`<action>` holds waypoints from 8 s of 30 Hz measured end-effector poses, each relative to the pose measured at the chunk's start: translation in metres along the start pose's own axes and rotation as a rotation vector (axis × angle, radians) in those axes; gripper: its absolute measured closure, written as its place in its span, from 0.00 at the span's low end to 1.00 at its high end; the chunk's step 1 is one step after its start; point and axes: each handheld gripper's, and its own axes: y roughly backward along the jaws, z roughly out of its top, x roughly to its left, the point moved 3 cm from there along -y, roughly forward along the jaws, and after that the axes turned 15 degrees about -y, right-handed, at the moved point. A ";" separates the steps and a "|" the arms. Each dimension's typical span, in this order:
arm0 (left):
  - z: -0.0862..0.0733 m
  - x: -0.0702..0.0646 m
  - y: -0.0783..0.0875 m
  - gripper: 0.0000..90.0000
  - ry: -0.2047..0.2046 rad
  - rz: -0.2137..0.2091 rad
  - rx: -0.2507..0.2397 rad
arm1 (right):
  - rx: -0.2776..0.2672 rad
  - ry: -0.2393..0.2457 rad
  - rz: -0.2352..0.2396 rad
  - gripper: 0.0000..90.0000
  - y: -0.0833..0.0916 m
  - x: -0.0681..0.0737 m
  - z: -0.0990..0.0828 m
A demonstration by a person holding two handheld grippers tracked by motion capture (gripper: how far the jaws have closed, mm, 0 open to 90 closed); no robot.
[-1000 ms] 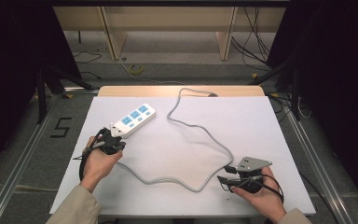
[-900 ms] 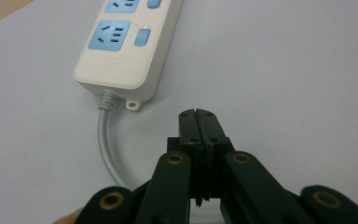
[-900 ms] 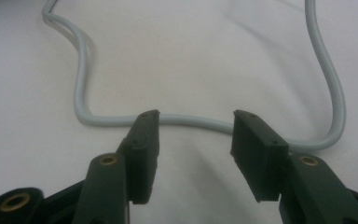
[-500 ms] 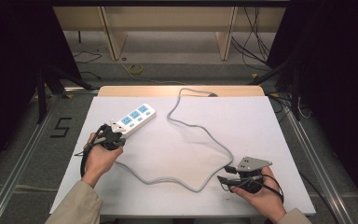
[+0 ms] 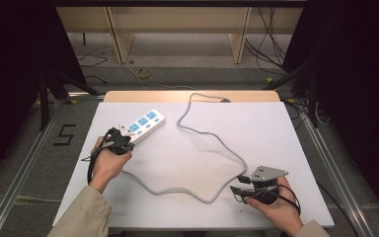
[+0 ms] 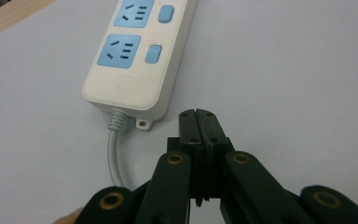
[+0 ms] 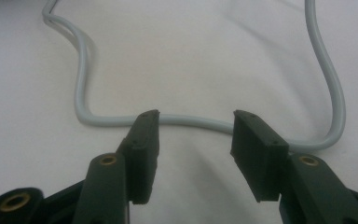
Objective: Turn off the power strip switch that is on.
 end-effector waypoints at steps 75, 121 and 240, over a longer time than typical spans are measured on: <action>0.045 0.046 -0.048 1.00 -0.045 -0.024 0.115 | -0.001 -0.002 0.007 0.58 -0.001 0.000 0.000; 0.053 0.046 -0.078 1.00 -0.069 -0.043 0.151 | 0.003 0.000 0.007 0.58 -0.001 0.000 -0.001; 0.055 0.051 -0.059 0.99 0.001 -0.040 0.112 | -0.001 0.006 0.005 0.58 0.000 0.000 0.000</action>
